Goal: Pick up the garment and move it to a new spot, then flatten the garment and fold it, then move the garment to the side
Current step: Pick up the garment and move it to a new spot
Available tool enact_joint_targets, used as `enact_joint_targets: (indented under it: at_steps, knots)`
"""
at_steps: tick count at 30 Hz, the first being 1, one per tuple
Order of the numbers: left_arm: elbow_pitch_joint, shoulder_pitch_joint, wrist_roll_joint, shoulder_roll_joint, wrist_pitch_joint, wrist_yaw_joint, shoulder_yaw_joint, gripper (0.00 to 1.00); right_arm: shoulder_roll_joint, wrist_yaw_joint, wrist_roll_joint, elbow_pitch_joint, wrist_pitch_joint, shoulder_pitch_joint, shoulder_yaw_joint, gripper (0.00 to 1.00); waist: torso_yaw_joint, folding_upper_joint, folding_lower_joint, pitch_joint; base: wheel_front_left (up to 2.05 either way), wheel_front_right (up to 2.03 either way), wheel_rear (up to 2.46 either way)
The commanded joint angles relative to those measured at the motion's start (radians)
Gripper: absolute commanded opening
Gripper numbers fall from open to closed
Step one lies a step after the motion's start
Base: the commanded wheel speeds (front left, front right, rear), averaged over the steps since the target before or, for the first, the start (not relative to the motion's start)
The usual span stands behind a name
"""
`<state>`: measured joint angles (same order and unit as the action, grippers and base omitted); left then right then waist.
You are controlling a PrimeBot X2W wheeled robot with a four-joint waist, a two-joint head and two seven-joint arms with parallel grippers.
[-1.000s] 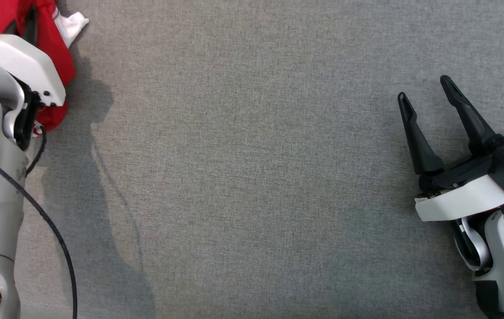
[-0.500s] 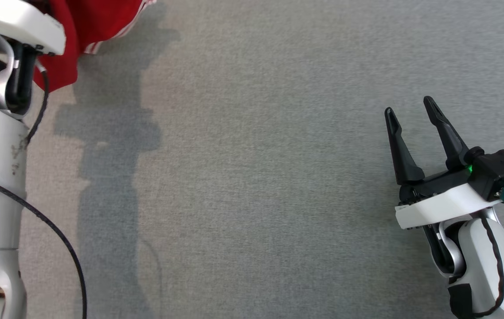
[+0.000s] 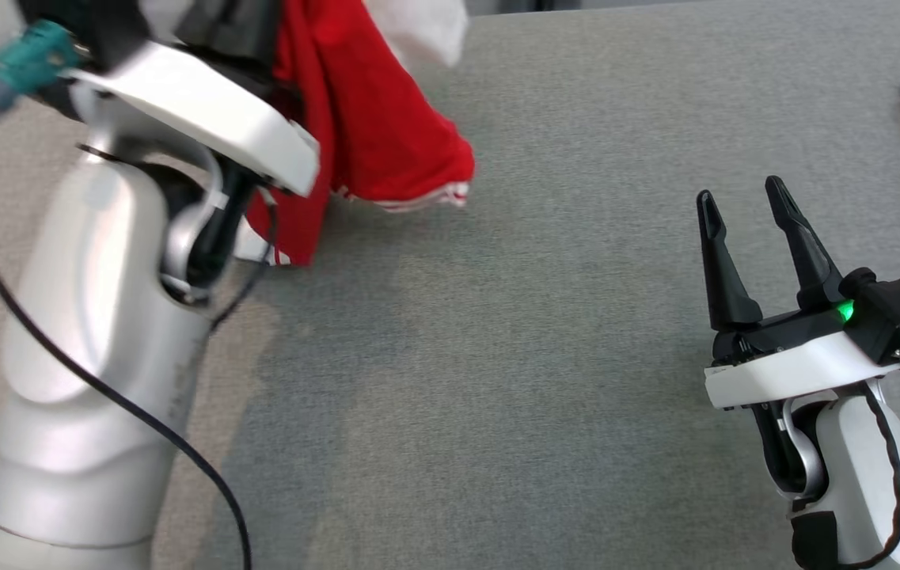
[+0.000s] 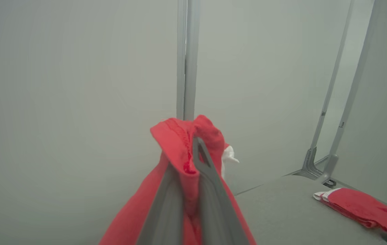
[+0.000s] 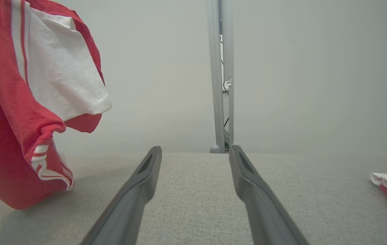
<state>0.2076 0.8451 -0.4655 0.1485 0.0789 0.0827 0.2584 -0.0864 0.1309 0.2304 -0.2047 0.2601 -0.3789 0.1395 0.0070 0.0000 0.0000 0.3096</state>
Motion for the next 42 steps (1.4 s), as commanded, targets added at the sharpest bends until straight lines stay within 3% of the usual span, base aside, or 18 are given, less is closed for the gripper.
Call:
enact_joint_targets:
  at_steps: [1,8,16,18,25,30,35,42]
  knots:
    - [-0.018,-0.023,0.022,-0.013,0.002,-0.011,0.028,0.00,0.002,0.000,0.006,0.007,0.006,0.009,-0.004,1.00,-0.031,0.0000,0.0000,-0.004,0.00,0.00,0.00]
    - [0.031,-0.087,0.120,-0.074,-0.023,-0.049,0.212,0.00,0.012,0.000,0.012,0.015,0.006,-0.003,-0.005,1.00,-0.126,0.0000,0.0000,0.009,0.00,0.00,0.00]
    - [0.165,-0.121,0.101,-0.096,-0.080,-0.128,0.444,0.01,0.022,0.000,0.026,0.024,0.007,-0.014,-0.023,1.00,-0.221,0.0000,0.0000,0.028,0.00,0.00,0.00]
    - [0.183,-0.116,0.076,-0.095,-0.093,-0.148,0.504,1.00,0.024,0.000,0.029,0.028,0.007,-0.013,-0.032,1.00,-0.230,0.0000,0.0000,0.030,0.00,0.00,0.00]
    - [0.200,-0.107,-0.028,-0.095,-0.120,-0.168,0.677,1.00,0.013,0.000,0.022,0.036,0.007,-0.008,-0.068,1.00,-0.211,0.0000,0.0000,0.014,0.00,0.00,0.00]
    - [0.192,-0.097,-0.083,-0.095,-0.156,-0.184,0.714,1.00,0.002,0.000,0.016,0.042,0.007,-0.005,-0.079,1.00,-0.173,0.0000,0.0000,-0.013,0.00,0.00,0.00]
    - [0.210,-0.083,-0.123,-0.088,-0.249,-0.223,0.655,1.00,-0.022,0.000,0.009,0.028,0.006,0.003,-0.063,1.00,-0.109,0.0000,0.0000,-0.064,0.00,0.00,0.00]
    - [0.205,-0.116,-0.116,0.041,-0.326,-0.288,0.532,1.00,-0.063,0.000,0.007,-0.011,0.006,0.022,-0.022,1.00,-0.010,0.0000,0.0000,-0.129,0.00,0.00,0.00]
